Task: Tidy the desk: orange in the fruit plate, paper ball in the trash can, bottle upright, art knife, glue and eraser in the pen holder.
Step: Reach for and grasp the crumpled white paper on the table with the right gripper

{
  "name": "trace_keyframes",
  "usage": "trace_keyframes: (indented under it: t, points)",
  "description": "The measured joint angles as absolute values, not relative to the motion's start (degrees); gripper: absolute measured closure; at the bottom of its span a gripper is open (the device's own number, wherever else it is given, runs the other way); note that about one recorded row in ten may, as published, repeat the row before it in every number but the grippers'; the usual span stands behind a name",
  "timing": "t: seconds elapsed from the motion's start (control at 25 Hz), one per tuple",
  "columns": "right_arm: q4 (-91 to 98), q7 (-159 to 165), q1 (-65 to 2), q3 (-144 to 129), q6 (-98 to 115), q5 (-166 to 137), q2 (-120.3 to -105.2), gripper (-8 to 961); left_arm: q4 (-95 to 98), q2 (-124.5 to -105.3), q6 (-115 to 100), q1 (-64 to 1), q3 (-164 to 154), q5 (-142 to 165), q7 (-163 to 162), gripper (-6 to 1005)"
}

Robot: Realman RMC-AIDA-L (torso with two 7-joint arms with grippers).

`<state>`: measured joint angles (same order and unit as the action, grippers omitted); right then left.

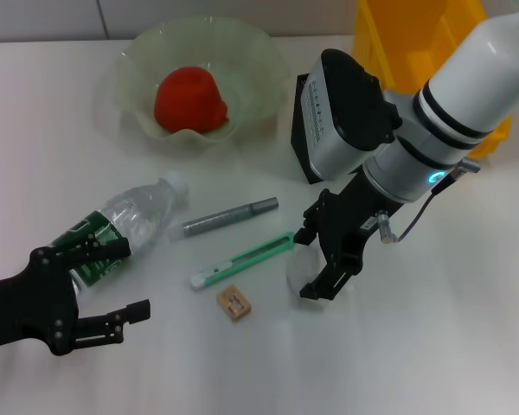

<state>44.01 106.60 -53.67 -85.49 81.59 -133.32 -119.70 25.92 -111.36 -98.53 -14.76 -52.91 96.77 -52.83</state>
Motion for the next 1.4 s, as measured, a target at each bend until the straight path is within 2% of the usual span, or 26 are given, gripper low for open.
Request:
trace_keyframes:
  t: [1.0, 1.24, 1.4]
  points:
    - [44.11, 106.61, -53.7, -85.52, 81.32, -133.42, -119.7, 188, 25.92, -111.26, -98.61, -15.12, -52.91, 96.76, -53.02, 210]
    - [44.3, 106.6, -53.7, -85.52, 81.24, -133.44, -119.7, 365, 25.92, -111.26, -98.51, -15.12, -52.91, 96.76, -53.05, 212]
    - [44.3, 106.6, -53.7, -85.51, 81.23, -133.44, -119.7, 422, 25.99, -111.26, -98.48, -15.18, -52.91, 96.77, -53.14, 213]
